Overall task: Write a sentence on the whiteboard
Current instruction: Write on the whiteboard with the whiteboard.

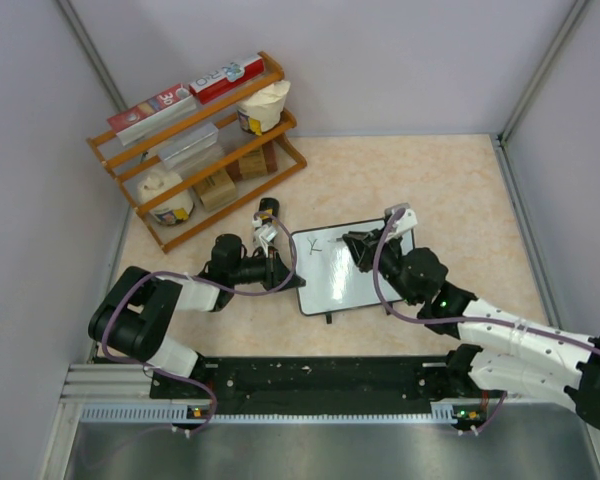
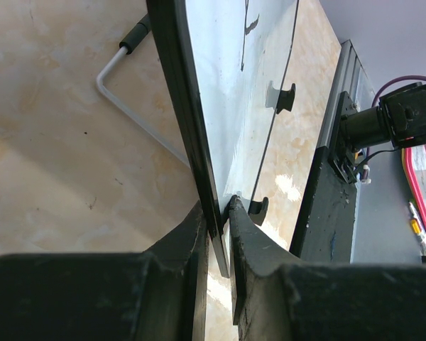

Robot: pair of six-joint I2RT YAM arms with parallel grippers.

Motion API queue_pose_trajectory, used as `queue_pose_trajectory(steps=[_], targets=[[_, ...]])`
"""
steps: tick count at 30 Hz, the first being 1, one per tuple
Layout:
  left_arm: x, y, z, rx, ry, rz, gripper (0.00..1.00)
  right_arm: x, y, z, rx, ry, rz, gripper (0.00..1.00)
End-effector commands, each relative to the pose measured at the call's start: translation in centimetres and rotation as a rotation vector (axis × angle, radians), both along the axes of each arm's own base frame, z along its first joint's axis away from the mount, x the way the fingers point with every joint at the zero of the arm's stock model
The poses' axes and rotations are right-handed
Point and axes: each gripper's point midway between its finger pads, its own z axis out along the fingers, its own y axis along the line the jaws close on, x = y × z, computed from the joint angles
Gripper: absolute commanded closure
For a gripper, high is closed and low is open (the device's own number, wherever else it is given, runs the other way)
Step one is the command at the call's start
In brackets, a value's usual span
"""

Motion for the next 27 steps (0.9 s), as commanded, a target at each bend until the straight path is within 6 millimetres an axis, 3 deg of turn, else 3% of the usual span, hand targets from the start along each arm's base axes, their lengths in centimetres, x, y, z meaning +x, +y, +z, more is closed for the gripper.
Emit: queue_pose_trajectory(steps=[1,27], targets=[[-0.7,0.2,-2.0,0.062,0.014,-0.013,1.00,0.2,0.3,0.9,0.001,-0.033,-0.008,1.00],[-0.8,0.1,-2.1,0.064,0.017,-0.016,1.00,1.4,2.2,1.3,0.031,-0.036,0.002,1.00]])
